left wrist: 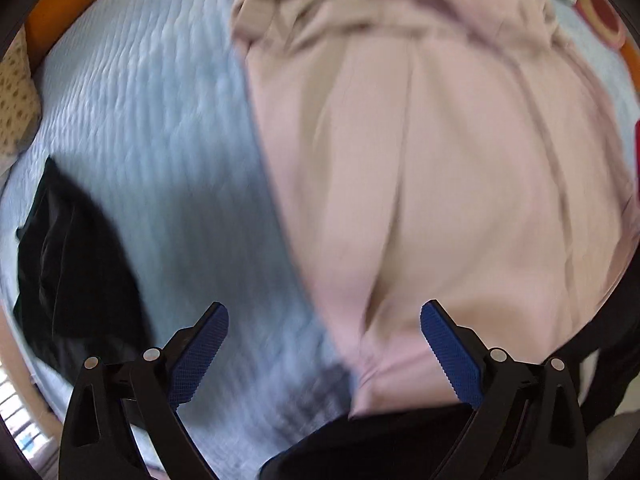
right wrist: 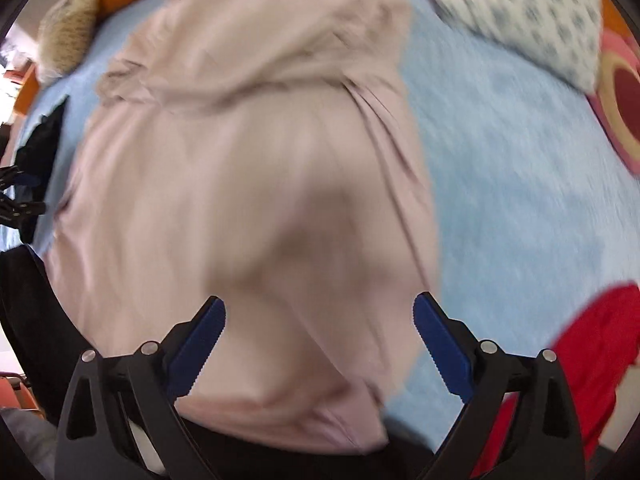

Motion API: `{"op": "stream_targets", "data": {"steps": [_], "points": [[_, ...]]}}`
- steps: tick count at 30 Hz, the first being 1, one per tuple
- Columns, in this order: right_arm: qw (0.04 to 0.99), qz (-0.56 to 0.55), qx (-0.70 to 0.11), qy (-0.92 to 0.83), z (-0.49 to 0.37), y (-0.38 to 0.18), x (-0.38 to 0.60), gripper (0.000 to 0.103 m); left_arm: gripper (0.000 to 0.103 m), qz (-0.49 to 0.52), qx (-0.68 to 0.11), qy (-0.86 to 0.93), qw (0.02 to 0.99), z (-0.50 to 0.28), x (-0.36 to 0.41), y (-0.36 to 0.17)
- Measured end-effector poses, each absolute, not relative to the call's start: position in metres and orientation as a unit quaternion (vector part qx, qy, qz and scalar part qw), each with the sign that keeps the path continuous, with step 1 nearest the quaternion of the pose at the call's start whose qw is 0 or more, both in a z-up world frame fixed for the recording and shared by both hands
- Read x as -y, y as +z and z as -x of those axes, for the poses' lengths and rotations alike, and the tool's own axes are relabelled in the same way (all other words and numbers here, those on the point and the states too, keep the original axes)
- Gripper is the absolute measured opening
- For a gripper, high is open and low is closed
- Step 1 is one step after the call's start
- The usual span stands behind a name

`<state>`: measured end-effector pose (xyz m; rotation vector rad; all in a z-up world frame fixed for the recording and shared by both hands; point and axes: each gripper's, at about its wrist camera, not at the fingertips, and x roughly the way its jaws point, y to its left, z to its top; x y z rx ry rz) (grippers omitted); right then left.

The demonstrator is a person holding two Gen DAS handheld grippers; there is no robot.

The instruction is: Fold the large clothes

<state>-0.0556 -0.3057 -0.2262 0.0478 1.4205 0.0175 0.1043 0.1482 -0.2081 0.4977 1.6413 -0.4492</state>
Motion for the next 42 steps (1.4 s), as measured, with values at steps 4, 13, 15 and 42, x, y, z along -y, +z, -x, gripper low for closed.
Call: {"op": "stream_targets", "data": {"steps": [4,13,15,42], "points": [[0.705,-0.024,-0.709,-0.01,0.085,-0.245,0.331,0.094,0.098,-0.262,-0.743,-0.195,0.585,-0.083,-0.159,-0.23],[0.605,-0.074,-0.793,-0.003,0.101,-0.303,0.344,0.093,0.098,-0.289,-0.781,-0.205,0.515,-0.056,-0.141,-0.275],[0.586,-0.102,-0.804,-0.004,0.101,-0.314,0.347,0.093,0.098,-0.268,-0.804,-0.199,0.493,-0.06,-0.142,-0.286],[0.626,-0.103,-0.772,0.035,0.108,-0.267,0.299,0.019,0.021,-0.268,-0.764,-0.206,0.55,-0.041,-0.094,-0.278]]}}
